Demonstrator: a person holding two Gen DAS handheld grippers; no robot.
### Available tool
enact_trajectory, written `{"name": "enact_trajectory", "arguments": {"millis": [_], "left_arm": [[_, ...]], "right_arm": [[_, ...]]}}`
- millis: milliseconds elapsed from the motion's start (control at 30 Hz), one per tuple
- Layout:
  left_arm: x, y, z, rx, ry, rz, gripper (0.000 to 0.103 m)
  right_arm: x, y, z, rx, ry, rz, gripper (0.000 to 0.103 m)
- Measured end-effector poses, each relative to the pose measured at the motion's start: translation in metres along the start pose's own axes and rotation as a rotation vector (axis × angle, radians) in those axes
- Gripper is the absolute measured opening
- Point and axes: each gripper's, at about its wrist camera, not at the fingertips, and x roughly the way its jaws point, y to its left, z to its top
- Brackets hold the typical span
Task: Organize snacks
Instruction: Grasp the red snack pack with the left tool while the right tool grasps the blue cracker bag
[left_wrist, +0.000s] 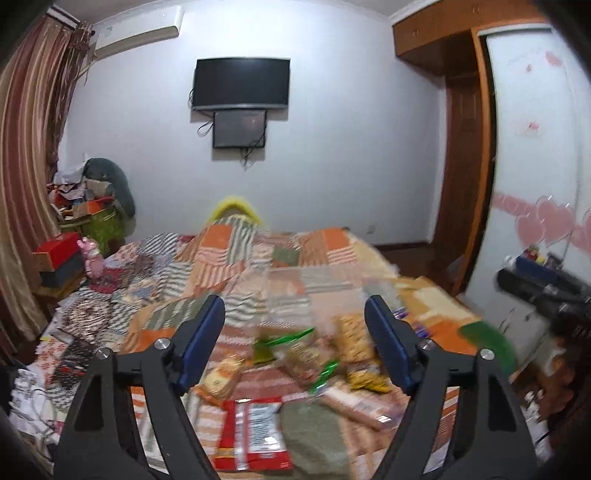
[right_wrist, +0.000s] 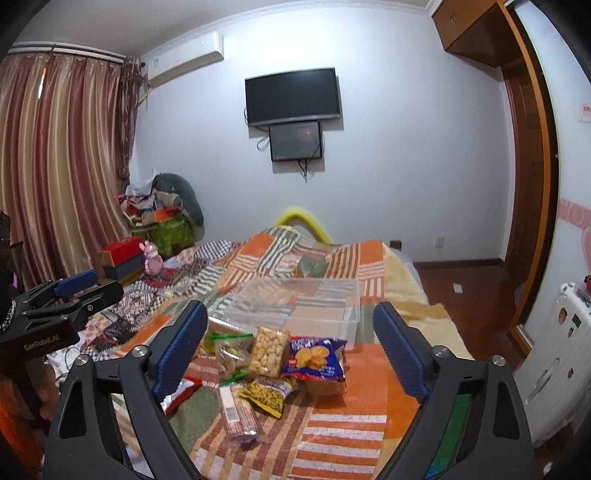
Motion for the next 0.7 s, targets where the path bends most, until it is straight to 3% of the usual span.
{"name": "enact_trajectory", "arguments": {"millis": [367, 700], "left_arm": [[0.063, 0.058, -0.051, -0.032, 0.259, 0.021, 0.073], [0.115, 0.069, -0.102, -0.083, 0.486, -0.071, 0.074]], "right_arm": [[0.039, -0.012, -0.015, 0.009, 0.147, -0.039, 0.088], [0.088, -0.015, -0.032, -0.012, 0.293, -0.070, 0.088]]}}
